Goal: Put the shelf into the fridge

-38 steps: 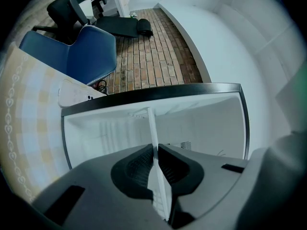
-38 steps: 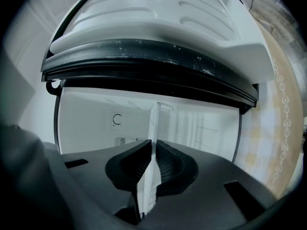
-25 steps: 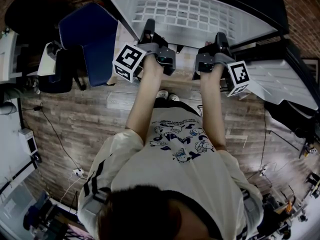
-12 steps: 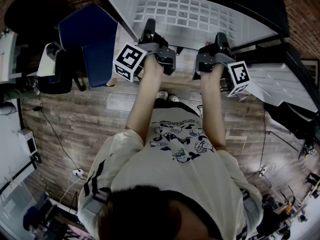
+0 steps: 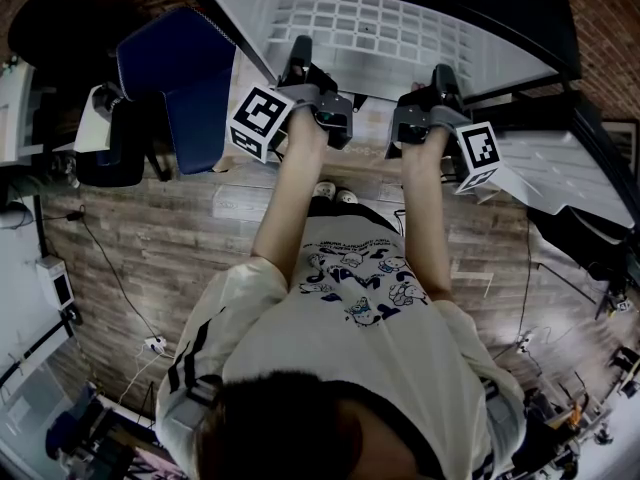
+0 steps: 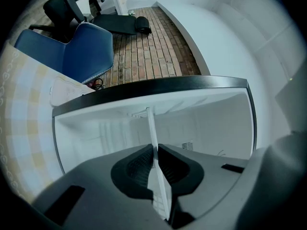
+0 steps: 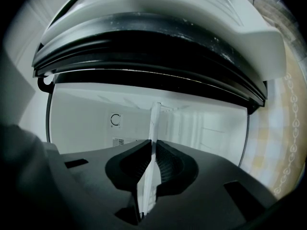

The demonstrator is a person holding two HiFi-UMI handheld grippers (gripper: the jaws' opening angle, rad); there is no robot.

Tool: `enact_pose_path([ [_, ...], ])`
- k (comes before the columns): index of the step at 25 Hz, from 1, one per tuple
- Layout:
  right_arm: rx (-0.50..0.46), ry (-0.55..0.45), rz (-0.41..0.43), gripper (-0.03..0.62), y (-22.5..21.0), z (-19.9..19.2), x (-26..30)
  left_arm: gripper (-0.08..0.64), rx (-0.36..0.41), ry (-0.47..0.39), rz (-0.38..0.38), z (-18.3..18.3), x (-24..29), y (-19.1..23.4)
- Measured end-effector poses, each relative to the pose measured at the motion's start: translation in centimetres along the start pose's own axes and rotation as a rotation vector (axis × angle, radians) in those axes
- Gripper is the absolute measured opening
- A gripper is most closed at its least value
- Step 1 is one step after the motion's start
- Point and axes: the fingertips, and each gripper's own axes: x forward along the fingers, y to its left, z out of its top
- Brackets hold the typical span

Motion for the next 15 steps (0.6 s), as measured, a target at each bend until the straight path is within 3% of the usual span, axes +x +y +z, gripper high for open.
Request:
enact_pose_path([
  [15, -0.048, 0.024, 0.002, 0.048, 0.0, -1.0, -0.6, 0.042, -0.007, 0.004, 0.005, 0.0, -0.2, 0.1],
])
